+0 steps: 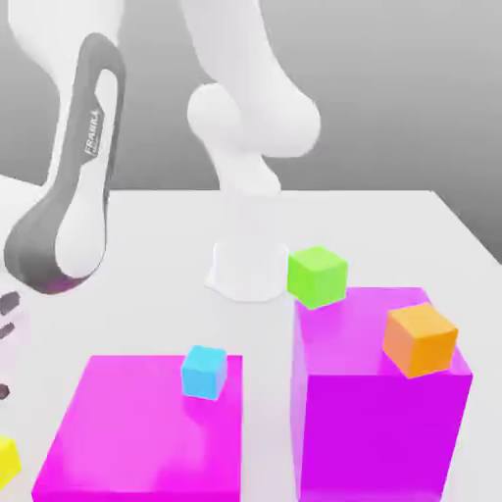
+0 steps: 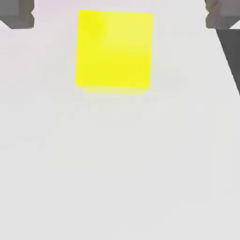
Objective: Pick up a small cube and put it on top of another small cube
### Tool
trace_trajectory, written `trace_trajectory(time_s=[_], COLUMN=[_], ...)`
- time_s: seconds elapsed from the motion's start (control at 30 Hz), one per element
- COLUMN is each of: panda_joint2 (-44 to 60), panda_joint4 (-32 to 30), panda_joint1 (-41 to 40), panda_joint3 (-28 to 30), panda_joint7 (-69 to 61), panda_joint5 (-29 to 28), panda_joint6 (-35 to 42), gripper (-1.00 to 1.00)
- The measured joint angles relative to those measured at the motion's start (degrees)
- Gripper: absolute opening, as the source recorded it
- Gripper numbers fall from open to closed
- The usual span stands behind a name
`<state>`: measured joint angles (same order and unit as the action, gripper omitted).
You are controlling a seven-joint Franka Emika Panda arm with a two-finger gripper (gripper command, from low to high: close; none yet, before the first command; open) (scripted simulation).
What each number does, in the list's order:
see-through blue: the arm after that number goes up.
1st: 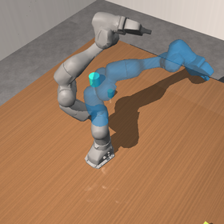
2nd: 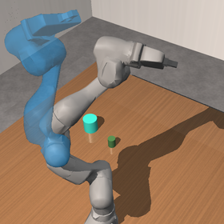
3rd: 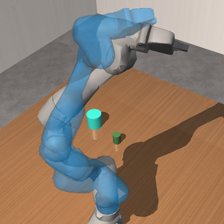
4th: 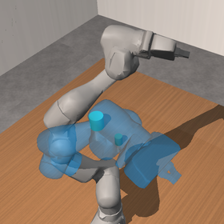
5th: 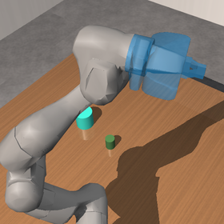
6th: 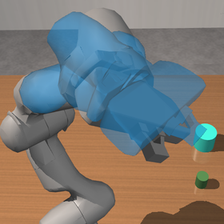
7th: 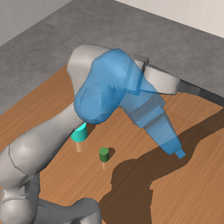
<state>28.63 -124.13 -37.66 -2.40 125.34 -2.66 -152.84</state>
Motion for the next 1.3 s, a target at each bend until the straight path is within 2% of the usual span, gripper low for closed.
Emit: trace_trajectory(time_s=[0.03, 0.07, 0.27, 0.43, 0.7, 1.03, 1.17, 1.2, 1.3], panda_joint2=[2.2, 3.5, 4.1, -4.2, -18.1, -33.5, -32.6, -31.9, -31.9], panda_joint4=[0.5, 0.7, 0.9, -0.8, 0.7, 2.0, -1.8, -2.9, -2.9], panda_joint1=[0.1, 0.1, 0.2, 0.3, 11.7, 32.3, 33.7, 33.8, 33.8], panda_joint3=[0.2, 0.2, 0.3, -0.2, -7.6, -18.2, -19.4, -19.5, -19.5], panda_joint7=[0.1, 0.3, 0.3, 0.2, 10.7, 18.7, 20.5, 20.7, 20.7], panda_joint5=[-0.1, -0.2, -0.1, 0.4, -2.1, 4.1, 4.2, 4.0, 4.0], panda_joint6=[-1.7, -2.7, -3.3, 3.3, 18.7, 35.1, 30.5, 28.7, 28.7], gripper=[0.0, -1.0, -1.0, -1.0, -1.0, -1.0, -1.0, 1.0, 1.0])
